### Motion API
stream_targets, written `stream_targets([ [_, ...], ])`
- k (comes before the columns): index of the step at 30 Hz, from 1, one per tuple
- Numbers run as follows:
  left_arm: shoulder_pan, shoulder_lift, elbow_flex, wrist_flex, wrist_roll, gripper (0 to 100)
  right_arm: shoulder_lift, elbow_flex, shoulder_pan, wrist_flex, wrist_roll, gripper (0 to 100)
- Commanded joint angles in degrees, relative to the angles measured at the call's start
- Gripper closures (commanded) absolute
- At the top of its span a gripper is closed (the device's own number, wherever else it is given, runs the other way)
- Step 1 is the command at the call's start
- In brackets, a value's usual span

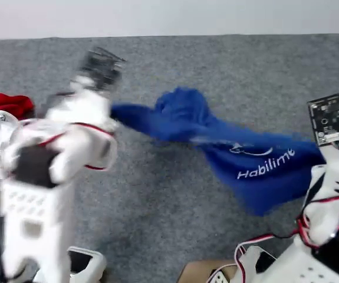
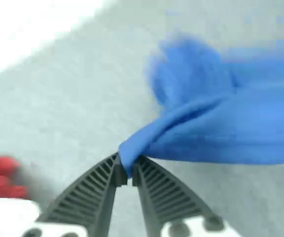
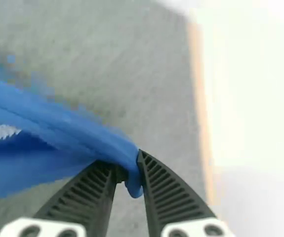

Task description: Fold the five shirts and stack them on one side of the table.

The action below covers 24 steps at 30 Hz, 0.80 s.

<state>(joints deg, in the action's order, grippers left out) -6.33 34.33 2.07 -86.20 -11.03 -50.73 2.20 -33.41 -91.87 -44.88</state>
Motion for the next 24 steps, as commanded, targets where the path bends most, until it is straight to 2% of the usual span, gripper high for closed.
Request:
stream_targets([
  [1,5.45,4.4,-10.24,0.0,0.0,100,-1.1,3.87,0.48,5.41,0.62,99.0],
  [12,7.03,6.33,-40.04,0.0,-0.44,100,-1.63,6.95,0.48,19.03,1.05,99.0],
  [17,7.47,6.51,-47.96,0.0,-0.79,100,-1.63,10.29,0.57,21.05,1.05,99.0],
  [24,12.4,6.68,-53.93,-0.35,-4.75,100,-1.63,15.91,0.57,19.74,3.16,99.0],
])
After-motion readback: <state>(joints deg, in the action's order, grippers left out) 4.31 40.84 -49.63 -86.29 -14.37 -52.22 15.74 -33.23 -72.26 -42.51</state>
